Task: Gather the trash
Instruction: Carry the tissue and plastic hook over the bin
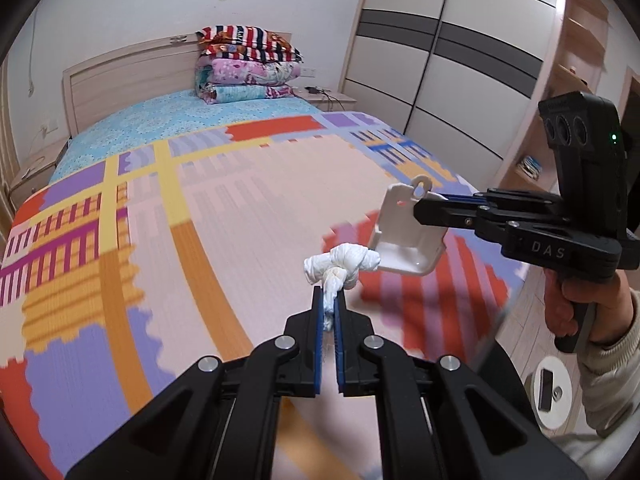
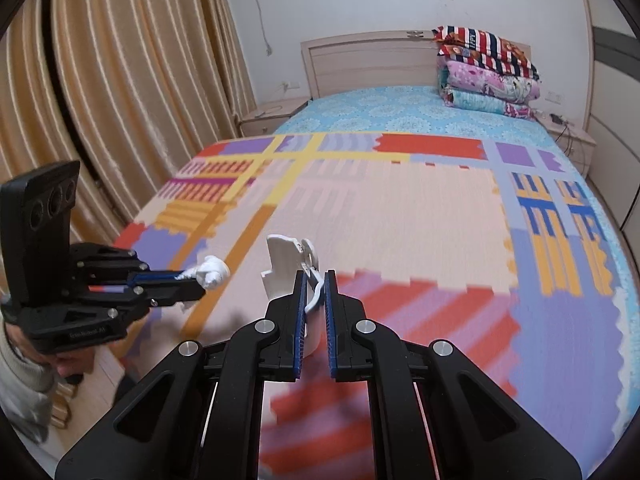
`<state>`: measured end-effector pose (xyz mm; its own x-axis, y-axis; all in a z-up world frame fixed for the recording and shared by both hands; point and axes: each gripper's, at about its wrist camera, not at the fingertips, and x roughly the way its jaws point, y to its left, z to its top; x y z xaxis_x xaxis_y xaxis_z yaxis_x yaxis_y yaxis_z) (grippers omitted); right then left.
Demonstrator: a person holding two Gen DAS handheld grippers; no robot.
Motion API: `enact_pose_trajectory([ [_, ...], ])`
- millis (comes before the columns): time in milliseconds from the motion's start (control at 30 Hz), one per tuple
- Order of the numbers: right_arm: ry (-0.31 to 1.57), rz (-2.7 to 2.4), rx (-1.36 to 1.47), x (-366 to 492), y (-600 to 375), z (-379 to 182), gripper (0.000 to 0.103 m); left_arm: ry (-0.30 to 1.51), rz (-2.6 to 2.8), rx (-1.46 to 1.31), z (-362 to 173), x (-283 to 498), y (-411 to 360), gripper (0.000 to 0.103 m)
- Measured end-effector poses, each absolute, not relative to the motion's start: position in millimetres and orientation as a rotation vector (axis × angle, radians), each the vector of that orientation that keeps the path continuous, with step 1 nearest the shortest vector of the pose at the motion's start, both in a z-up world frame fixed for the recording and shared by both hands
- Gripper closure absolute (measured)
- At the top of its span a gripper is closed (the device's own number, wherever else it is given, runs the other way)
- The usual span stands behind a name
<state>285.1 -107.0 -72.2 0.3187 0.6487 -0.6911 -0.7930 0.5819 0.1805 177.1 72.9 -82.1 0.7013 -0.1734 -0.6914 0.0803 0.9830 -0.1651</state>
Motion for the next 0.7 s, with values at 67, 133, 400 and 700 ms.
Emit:
enact_pose_trajectory([
  [67, 0.801, 0.965, -0.214, 272.3, -114.3, -72.3, 0.094, 0.775, -0.155, -0.114, -82.0, 164.7, 64.8, 0.099],
  [133, 0.805, 0.974, -0.209, 260.5, -122.0, -71.8, 0.094, 0.768, -0.171, -0.102, -81.4, 149.8, 56.0, 0.099],
  [400, 0.874, 1.076, -0.185, 217.3, -145.0, -73.7, 0.094, 0.739, -0.211, -0.093, -76.0, 104.8, 26.4, 0.099],
  [700, 0.913, 1.113, -0.244, 172.0, -159.3, -85.9, 0.094, 0.782, -0.21, -0.097, -93.3, 66.1, 4.3, 0.099],
])
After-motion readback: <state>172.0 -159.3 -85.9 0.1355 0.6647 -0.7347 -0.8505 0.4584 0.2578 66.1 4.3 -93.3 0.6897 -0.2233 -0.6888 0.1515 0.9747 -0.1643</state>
